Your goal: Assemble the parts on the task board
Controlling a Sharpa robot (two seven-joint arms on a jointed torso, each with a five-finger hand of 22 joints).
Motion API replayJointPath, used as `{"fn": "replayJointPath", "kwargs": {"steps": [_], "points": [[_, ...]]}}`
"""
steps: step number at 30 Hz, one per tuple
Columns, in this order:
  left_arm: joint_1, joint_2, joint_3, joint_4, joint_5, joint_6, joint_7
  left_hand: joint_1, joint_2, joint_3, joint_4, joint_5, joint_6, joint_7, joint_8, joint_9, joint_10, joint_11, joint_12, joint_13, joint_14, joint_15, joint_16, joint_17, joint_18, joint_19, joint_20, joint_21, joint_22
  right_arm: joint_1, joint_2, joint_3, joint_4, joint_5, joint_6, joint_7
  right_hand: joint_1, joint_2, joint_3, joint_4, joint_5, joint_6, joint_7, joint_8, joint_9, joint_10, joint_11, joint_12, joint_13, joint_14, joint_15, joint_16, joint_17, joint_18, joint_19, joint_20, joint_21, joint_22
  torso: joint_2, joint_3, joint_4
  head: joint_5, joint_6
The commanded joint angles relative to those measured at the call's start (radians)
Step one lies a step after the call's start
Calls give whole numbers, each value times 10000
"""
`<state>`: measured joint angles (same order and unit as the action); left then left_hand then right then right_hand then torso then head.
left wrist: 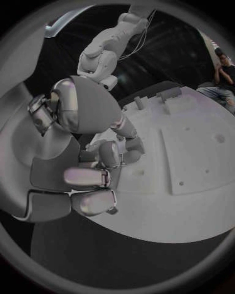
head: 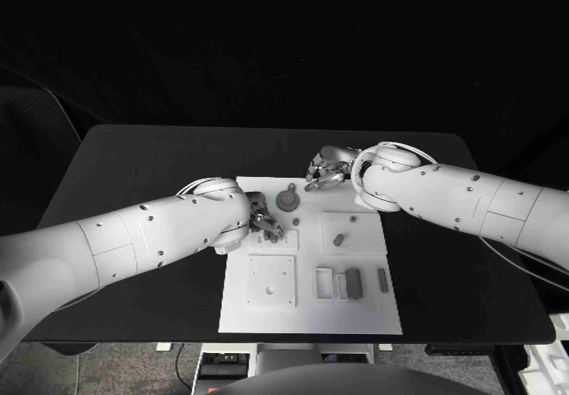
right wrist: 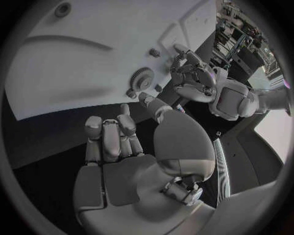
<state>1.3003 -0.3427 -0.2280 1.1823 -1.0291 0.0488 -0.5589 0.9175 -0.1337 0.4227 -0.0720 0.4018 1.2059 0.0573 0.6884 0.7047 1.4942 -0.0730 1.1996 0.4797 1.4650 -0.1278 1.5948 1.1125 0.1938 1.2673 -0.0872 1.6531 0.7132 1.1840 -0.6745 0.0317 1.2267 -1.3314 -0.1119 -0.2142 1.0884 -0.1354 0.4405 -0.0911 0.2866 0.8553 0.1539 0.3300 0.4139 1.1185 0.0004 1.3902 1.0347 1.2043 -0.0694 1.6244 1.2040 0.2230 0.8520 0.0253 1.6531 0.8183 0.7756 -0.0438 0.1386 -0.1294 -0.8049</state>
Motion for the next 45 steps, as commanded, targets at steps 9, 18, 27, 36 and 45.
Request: {"fn": "replayJointPath", "kwargs": {"steps": [9, 18, 27, 36, 45], "points": [[-53, 33, -29, 17, 50, -78, 15, 105, -18, 30, -160, -48, 597, -114, -64, -45, 381, -255, -3, -15, 1118, -80, -42, -15, 680, -14, -45, 1213, -13, -4, -1, 3, 9, -82, 136, 19, -93, -30, 79, 8, 32, 48, 103, -6, -17, 48, -35, 32, -11, -7, -35, 43, 3, 172, -46, -16, 76, -9, -1, -2, -1, 0, 8], [-53, 25, -29, 19, 351, -14, 90, 843, 194, 354, -515, 732, 510, -81, -119, -104, 342, -256, 14, -27, 1091, -83, -41, -5, 680, -34, -79, 1211, -20, -4, 6, 3, -2, -82, 150, 17, -94, -29, 80, 8, 32, 47, 103, -6, -17, 48, -35, 32, -12, 0, -35, 46, 10, 172, -46, -16, 77, -9, -1, 0, -1, -2, 5], [-55, 32, -28, 30, 555, -158, 187, 1493, 180, 608, -621, 859, 393, -52, -203, -159, 304, -251, 30, -30, 1068, -85, -37, 5, 680, -54, -90, 1212, -18, -6, 13, 3, -6, -82, 157, 9, -96, -27, 81, 8, 32, 47, 103, -6, -18, 48, -35, 33, -13, 21, -36, 55, 30, 172, -46, -16, 77, -10, -1, 2, 2, 2, 18], [-55, 36, -28, 15, 555, -227, 192, 1635, 218, 677, -621, 865, 397, -50, -205, -163, 301, -250, 35, -31, 1065, -84, -36, 7, 680, -56, -91, 1212, -19, -6, 12, 3, -2, -82, 158, 8, -98, -26, 82, 8, 32, 46, 104, -6, -18, 48, -35, 33, -13, 1, -36, 48, 9, 172, -46, -16, 78, -10, 1, 2, -1, -3, 23], [-55, 41, -28, -12, 550, -177, 159, 1585, 136, 619, -552, 804, 401, -24, -205, -167, 296, -235, 41, -31, 1064, -80, -33, 9, 680, -53, -80, 1221, -15, -7, 9, 3, -1, -82, 158, 8, -100, -25, 83, 8, 32, 46, 104, -6, -19, 48, -35, 33, -14, -9, -36, 45, -1, 172, -46, -16, 79, -11, 0, 0, 0, -6, 18]]}}
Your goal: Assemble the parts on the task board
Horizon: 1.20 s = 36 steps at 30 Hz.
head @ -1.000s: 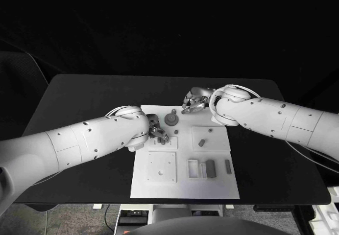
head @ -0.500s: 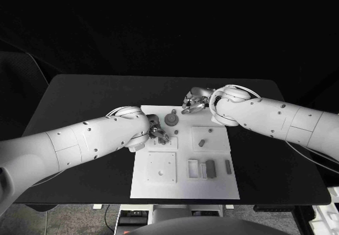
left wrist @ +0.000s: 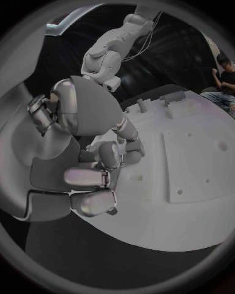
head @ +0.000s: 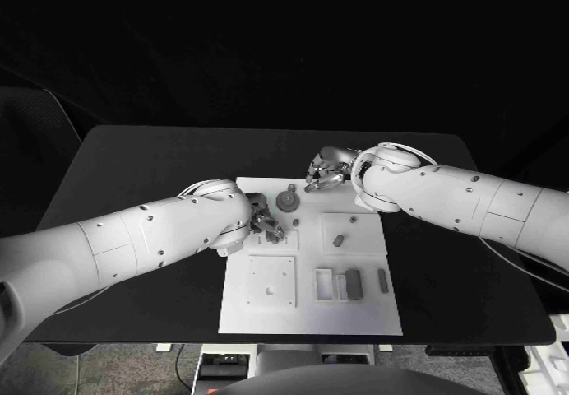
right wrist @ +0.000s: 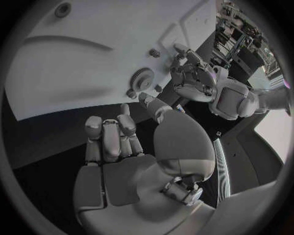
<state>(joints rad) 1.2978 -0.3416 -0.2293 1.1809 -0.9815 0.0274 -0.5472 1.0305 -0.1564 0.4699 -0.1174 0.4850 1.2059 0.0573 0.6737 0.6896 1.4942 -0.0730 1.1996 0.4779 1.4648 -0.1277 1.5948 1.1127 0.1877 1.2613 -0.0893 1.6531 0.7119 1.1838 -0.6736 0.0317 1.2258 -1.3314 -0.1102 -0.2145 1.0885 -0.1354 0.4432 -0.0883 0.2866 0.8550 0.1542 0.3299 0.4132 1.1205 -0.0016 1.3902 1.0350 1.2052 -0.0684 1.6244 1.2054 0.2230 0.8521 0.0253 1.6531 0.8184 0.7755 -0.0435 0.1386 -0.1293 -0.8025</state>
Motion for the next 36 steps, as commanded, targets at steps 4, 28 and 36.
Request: {"fn": "replayJointPath", "kwargs": {"steps": [4, 28, 36], "points": [[-30, 32, -16, -4, -14, 0, 42, 349, 276, 47, -30, -112, 393, -3, -66, -23, 287, -221, 46, -15, 1062, -77, -34, 8, 741, 7, -45, 1226, 1, -5, 3, 3, 8, -82, 138, 10, -103, -24, 56, -19, 32, 48, 101, -6, -12, 28, -15, 34, -17, -13, -45, 47, -11, 171, -47, -16, 79, -13, -1, -5, 2, -9, -5], [-27, -15, -12, -19, -303, -53, 20, 949, 534, 446, -121, 306, 758, -159, 177, 66, 337, -258, 99, -27, 1090, -83, -15, 18, 741, 13, -53, 1222, -4, -11, 12, 3, 7, -82, 145, 17, -107, -23, 58, -19, 32, 46, 101, -7, -13, 28, -15, 35, -19, -5, -45, 51, -4, 171, -47, -15, 80, -14, -1, 0, 0, 2, 8], [-26, -22, -11, -19, -305, -29, -11, 960, 531, 454, -122, 309, 765, -161, 184, 69, 340, -258, 101, -27, 1091, -83, -14, 18, 741, 13, -53, 1223, -3, -12, 10, 3, 2, -82, 144, 16, -109, -23, 59, -19, 31, 46, 101, -7, -14, 28, -15, 35, -19, -14, -45, 48, -14, 171, -47, -15, 80, -15, -1, -3, 4, -1, -4]]}}
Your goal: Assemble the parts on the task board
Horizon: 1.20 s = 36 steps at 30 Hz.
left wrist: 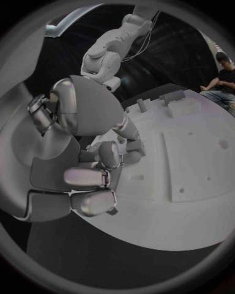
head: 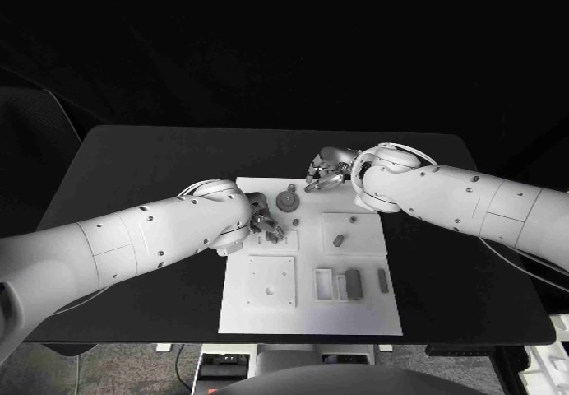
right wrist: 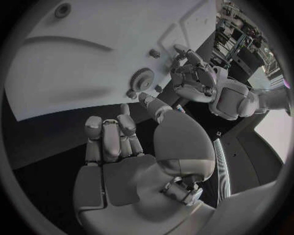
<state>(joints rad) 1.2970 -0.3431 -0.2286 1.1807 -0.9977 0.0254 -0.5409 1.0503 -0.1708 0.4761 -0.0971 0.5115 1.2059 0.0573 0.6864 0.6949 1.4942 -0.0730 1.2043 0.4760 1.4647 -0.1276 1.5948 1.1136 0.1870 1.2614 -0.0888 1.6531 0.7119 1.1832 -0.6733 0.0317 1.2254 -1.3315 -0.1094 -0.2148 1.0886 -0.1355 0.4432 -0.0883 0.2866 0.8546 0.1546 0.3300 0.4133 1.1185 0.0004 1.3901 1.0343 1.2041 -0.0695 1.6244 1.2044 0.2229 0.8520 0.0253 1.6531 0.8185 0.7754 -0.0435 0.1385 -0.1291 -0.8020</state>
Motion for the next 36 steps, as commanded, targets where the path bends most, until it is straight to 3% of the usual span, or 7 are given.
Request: {"fn": "replayJointPath", "kwargs": {"steps": [1, 11, 20, 23, 29, 32, 36], "points": [[-18, -9, -17, -12, -142, -7, -75, 762, 674, 391, -326, 44, 766, -161, 57, 17, 340, -258, 55, -8, 1092, -85, -14, 9, 748, 13, -59, 1223, -3, -6, 8, 3, 10, -81, 134, 19, -109, -23, 59, -19, 31, 50, 97, -7, -15, 48, -35, 36, -13, -8, -34, 46, -8, 173, -47, -15, 80, -16, 0, -3, 5, -3, -9], [-18, -17, -13, -22, -119, -78, -104, 510, 488, 258, -162, -74, 760, -127, 95, 48, 349, -232, 60, -14, 1100, -78, -10, 8, 748, 34, -32, 1240, 4, -6, -5, 3, 9, -81, 129, 15, -112, -24, 60, -19, 31, 49, 97, -7, -16, 48, -35, 36, -13, -7, -34, 47, -8, 173, -47, -15, 81, -16, -1, -6, 4, 2, 0], [-18, -17, -12, -25, -26, -71, -96, -368, 345, -378, 57, -284, 681, -107, 142, 105, 328, -219, 55, -36, 1102, -76, -28, -7, 748, 43, -7, 1239, 4, -6, -4, 3, 11, -81, 133, 15, -113, -25, 61, -20, 31, 48, 97, -8, -16, 48, -35, 36, -14, -10, -34, 47, -12, 173, -48, -15, 82, -17, 0, -3, 2, 2, -3], [-18, -10, -11, -23, -7, -78, -92, -848, 349, -787, 134, -632, 611, -101, 137, 118, 317, -230, 48, -51, 1096, -81, -42, -15, 748, 26, -14, 1221, -5, -6, -6, 3, 13, -81, 132, 16, -114, -25, 61, -20, 31, 47, 97, -8, -17, 48, -35, 37, -14, -8, -34, 48, -10, 173, -48, -15, 82, -17, -1, -1, 4, 0, -4], [-18, -2, -12, -27, 54, -84, -81, -1010, 328, -922, 156, -979, 578, -102, 129, 120, 307, -236, 40, -62, 1089, -83, -52, -21, 748, 14, -23, 1205, -14, -6, -11, 3, 13, -81, 129, 12, -115, -25, 62, -21, 31, 47, 97, -8, -17, 48, -35, 37, -15, -8, -34, 48, -11, 173, -48, -15, 82, -18, -1, 0, 4, -6, 2], [-18, 13, -12, -27, 100, -103, -71, -1132, 308, -1022, 172, -1473, 554, -106, 123, 122, 296, -241, 31, -75, 1081, -86, -67, -27, 748, 0, -36, 1188, -26, -6, -10, 3, 16, -81, 134, 12, -115, -25, 62, -21, 31, 46, 97, -8, -17, 48, -35, 37, -15, -4, -34, 49, -7, 173, -48, -15, 82, -18, 0, -1, 3, -8, -2], [-18, 17, -12, -25, 102, -134, -54, -1199, 299, -1061, 197, -1691, 523, -100, 106, 115, 290, -242, 27, -81, 1076, -87, -73, -30, 748, -6, -40, 1179, -33, -6, -13, 3, 15, -81, 139, 12, -115, -25, 63, -21, 31, 46, 97, -8, -17, 48, -35, 37, -15, -6, -34, 49, -9, 173, -48, -15, 82, -18, 3, 0, 0, -12, 0]]}}
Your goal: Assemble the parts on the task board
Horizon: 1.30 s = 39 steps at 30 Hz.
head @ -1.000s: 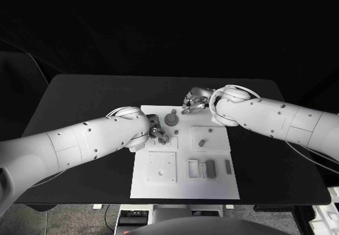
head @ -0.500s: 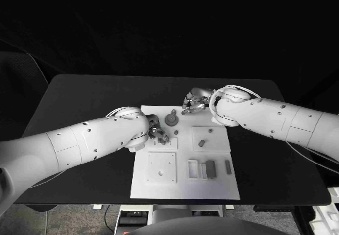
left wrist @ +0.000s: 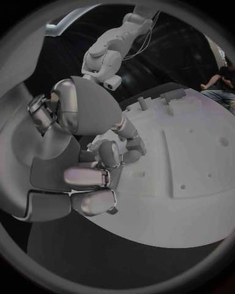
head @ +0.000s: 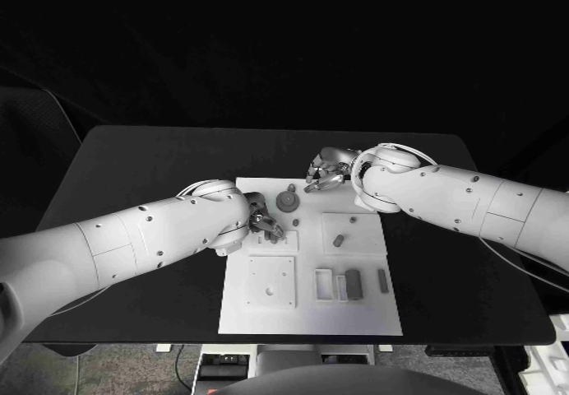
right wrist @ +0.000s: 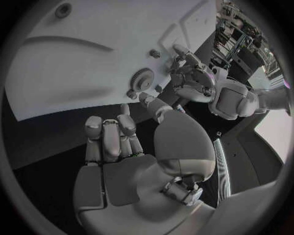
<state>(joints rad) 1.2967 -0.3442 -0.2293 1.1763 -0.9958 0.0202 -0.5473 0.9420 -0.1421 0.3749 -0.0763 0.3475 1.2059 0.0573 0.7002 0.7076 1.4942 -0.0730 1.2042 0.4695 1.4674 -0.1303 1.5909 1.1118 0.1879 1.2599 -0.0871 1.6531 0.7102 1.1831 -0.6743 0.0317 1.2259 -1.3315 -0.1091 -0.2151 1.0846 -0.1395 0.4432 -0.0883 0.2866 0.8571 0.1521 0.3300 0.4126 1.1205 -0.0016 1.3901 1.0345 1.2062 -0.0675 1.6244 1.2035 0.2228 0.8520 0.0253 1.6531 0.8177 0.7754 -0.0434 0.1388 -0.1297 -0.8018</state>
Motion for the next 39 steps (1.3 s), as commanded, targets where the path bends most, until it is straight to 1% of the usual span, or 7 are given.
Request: {"fn": "replayJointPath", "kwargs": {"steps": [1, 14, 17, 20, 23, 28, 39], "points": [[-15, 28, -5, 19, 84, -84, 11, -116, 12, -49, -10, -57, 522, -100, -33, -13, 290, -242, 28, -16, 1048, -60, -34, -13, 739, 8, -57, 1179, -15, -5, -3, 3, 8, -81, 135, 14, -76, 15, 63, -21, 31, 20, 123, -8, -10, 27, -14, 37, -17, -22, -55, 51, 5, 174, -48, -15, 83, -9, 1, -1, -3, -9, 0], [-17, 13, -4, 27, 89, -78, 50, -50, -2, -38, -69, -158, 477, -96, -60, -24, 279, -247, 24, -21, 1043, -63, -38, -14, 739, 1, -68, 1173, -19, -5, -17, 3, 10, -81, 143, 5, -77, 16, 64, -22, 31, 20, 123, -9, -10, 27, -15, 38, -17, -17, -55, 53, 9, 174, -48, -15, 83, -10, 1, -4, -4, -12, 9], [-17, 7, -3, 46, 98, -70, 69, 180, 81, 85, -191, -2, 452, -97, -78, -32, 271, -255, 22, -28, 1036, -67, -44, -17, 739, -4, -86, 1163, -28, -5, -16, 3, 5, -81, 150, -1, -77, 16, 65, -22, 31, 19, 123, -9, -11, 27, -15, 38, -18, -23, -55, 51, 2, 174, -48, -15, 84, -10, 2, -2, -1, -8, 6], [-17, 1, -3, 46, 197, -60, 71, 481, 135, 235, -333, 481, 444, -85, -88, -37, 264, -251, 30, -36, 1032, -66, -44, -17, 739, -4, -95, 1167, -34, -5, -14, 3, 3, -81, 173, -19, -78, 17, 66, -22, 31, 19, 123, -9, -11, 27, -15, 38, -18, -9, -55, 57, 16, 174, -48, -15, 84, -10, -1, -5, -2, -12, 6], [-18, 4, -2, 46, 228, -43, 85, 747, 200, 355, -423, 696, 438, -86, -91, -37, 261, -251, 37, -40, 1032, -67, -41, -15, 739, 0, -100, 1172, -36, -5, -12, 3, -17, -81, 174, -22, -78, 17, 66, -22, 31, 19, 123, -9, -11, 27, -15, 38, -18, -16, -55, 54, 9, 174, -48, -15, 84, -11, -1, -5, -2, -12, 6], [-18, -7, 3, 59, 299, -71, 100, 1142, 228, 591, -483, 721, 408, -88, -117, -49, 258, -252, 44, -45, 1028, -67, -40, -14, 739, 4, -105, 1173, -41, -7, -14, 3, -45, -81, 172, -27, -79, 18, 67, -22, 31, 18, 123, -9, -11, 27, -15, 39, -19, -15, -55, 55, 10, 174, -48, -15, 84, -11, 2, -5, 0, -7, 10], [-19, -2, 10, 61, 299, -140, 111, 1287, 264, 684, -491, 747, 403, -86, -123, -52, 256, -250, 46, -48, 1027, -66, -39, -13, 739, 4, -104, 1172, -43, -30, 3, 3, -48, -81, 185, -28, -80, 18, 68, -23, 31, 17, 123, -9, -12, 27, -15, 39, -19, -4, -55, 60, 19, 174, -48, -15, 85, -12, 3, 0, -2, -10, 16]]}}
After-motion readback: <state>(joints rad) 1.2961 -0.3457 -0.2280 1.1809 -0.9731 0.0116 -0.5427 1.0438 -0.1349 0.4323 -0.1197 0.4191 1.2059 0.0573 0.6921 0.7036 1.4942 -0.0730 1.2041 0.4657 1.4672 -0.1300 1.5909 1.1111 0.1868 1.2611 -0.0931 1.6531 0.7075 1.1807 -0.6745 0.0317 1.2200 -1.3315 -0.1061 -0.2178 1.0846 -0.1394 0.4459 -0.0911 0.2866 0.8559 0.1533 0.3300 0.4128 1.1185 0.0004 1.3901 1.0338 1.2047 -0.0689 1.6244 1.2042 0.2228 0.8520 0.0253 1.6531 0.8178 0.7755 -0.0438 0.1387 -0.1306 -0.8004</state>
